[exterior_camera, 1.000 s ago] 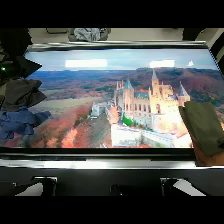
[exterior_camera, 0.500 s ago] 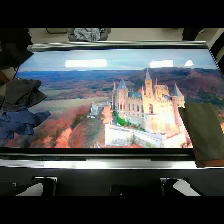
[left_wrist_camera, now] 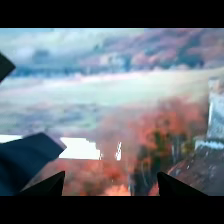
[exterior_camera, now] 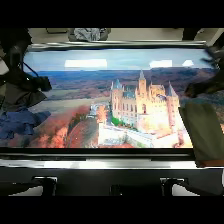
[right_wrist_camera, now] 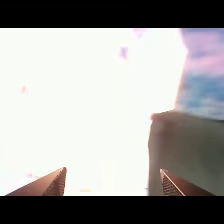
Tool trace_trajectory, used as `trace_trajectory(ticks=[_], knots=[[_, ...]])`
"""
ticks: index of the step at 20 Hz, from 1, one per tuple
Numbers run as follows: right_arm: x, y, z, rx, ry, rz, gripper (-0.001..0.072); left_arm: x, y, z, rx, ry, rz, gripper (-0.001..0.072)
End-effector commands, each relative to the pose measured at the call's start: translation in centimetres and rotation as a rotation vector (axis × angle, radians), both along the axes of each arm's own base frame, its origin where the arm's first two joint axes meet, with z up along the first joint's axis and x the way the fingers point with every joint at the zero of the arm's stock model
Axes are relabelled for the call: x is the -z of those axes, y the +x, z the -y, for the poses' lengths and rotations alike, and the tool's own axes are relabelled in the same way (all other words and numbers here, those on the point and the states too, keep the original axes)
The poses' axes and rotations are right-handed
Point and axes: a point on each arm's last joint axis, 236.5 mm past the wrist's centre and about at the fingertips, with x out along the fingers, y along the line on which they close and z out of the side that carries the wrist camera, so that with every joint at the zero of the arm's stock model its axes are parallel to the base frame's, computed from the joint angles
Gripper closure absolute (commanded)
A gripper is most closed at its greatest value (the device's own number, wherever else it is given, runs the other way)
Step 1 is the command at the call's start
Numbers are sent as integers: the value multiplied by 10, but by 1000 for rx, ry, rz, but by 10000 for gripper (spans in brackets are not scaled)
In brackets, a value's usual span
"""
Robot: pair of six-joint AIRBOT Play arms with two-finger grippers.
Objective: Fold the shirts.
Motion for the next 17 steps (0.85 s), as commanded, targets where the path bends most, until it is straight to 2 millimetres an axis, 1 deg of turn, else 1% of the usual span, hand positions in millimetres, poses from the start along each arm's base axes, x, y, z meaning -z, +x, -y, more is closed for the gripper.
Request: trace_trajectory(ticks=[1,3,5,17], knots=[[51,-32,-60,-150,41,-249,29,55,-36,8,-17,-12,-103,1],[52,-29,-62,-169,-1,-243,30,53,-37,12,-3,-16,-41,2],[52,-30,-62,-169,-2,-245,33,50,-37,13,-1,-17,-37,0],[52,-29,-61,-166,-3,-240,37,52,-37,13,0,-16,-41,1]])
